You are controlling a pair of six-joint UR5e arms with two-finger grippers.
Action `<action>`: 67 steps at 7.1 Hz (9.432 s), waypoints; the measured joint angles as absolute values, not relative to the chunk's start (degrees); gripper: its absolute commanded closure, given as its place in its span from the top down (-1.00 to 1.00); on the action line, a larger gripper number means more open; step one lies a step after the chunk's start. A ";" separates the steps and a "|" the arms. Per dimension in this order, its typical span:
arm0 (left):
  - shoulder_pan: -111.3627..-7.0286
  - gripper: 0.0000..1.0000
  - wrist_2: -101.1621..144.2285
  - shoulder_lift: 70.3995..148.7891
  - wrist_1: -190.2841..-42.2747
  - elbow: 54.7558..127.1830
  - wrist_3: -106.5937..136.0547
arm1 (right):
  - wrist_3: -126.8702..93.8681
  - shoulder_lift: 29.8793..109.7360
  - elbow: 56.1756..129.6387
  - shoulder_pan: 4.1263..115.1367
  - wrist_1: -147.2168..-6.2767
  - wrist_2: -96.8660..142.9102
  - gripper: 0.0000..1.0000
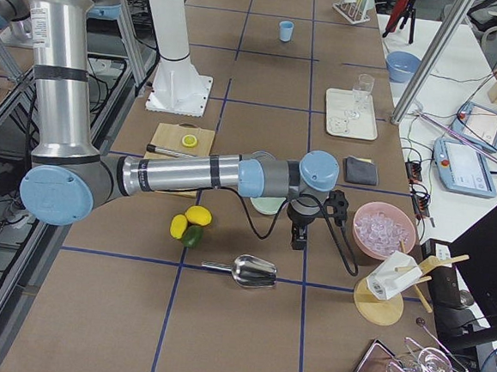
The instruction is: Pour ice into bowl
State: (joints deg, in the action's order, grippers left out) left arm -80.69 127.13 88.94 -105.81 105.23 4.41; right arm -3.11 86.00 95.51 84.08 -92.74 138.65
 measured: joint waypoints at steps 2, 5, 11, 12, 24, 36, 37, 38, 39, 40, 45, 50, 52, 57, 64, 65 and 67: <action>-76.33 1.00 125.17 84.30 -109.24 113.43 14.80 | -12.93 86.26 94.59 79.38 -85.14 138.89 1.00; -70.57 1.00 119.74 72.28 -129.04 116.97 30.71 | -38.91 90.40 94.28 67.87 -62.77 135.16 1.00; -64.95 1.00 114.17 70.67 -133.54 117.15 37.92 | -50.35 96.47 93.48 56.08 -49.12 126.16 -1.00; -64.47 1.00 114.10 70.67 -133.87 117.08 38.40 | -50.27 96.45 93.49 55.80 -49.05 126.15 -1.00; -24.87 1.00 70.40 61.79 -148.98 115.02 72.43 | -71.09 70.94 101.91 50.55 -69.95 135.07 -1.00; -17.29 1.00 54.53 69.69 -149.01 102.27 78.54 | -83.04 28.25 66.39 25.64 -78.08 108.66 0.57; -17.30 1.00 54.27 70.07 -149.04 101.61 78.48 | -84.22 28.19 66.65 25.19 -78.09 108.80 0.97; -17.30 1.00 54.13 71.00 -149.05 100.48 78.45 | -85.09 28.16 66.92 24.92 -78.09 108.86 0.99; -17.29 1.00 54.08 72.43 -149.08 98.96 78.42 | -85.44 28.14 67.40 24.84 -78.11 108.89 1.00; -17.29 1.00 53.80 73.87 -149.14 97.56 78.41 | -85.55 28.13 68.02 24.83 -78.15 108.89 1.00; -19.56 1.00 50.89 75.21 -149.32 96.05 76.35 | -85.61 28.20 69.41 25.04 -78.28 108.90 1.00; -20.55 -0.15 50.14 77.05 -149.41 94.23 74.78 | -85.53 28.43 69.91 25.58 -78.37 109.04 1.00; -22.65 -1.00 50.18 77.34 -150.03 94.13 71.75 | -85.52 28.95 71.66 26.37 -78.79 109.62 1.00; -26.18 -1.00 50.48 83.08 -149.80 98.35 60.81 | -84.53 44.73 89.18 31.59 -81.34 113.86 1.00; -24.22 -1.00 56.33 95.07 -116.70 112.04 51.17 | -81.47 52.20 94.65 34.46 -80.61 115.68 1.00; -23.35 -1.00 56.43 96.03 -115.90 112.01 49.75 | -81.01 53.87 96.46 34.76 -80.60 115.88 1.00; -21.38 -1.00 53.09 97.92 -112.88 111.88 44.38 | -80.72 54.83 97.45 35.08 -80.60 115.99 1.00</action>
State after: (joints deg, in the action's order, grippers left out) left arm -21.38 53.09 97.92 -112.88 111.88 44.38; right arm -80.72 54.83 97.45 35.08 -80.60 115.99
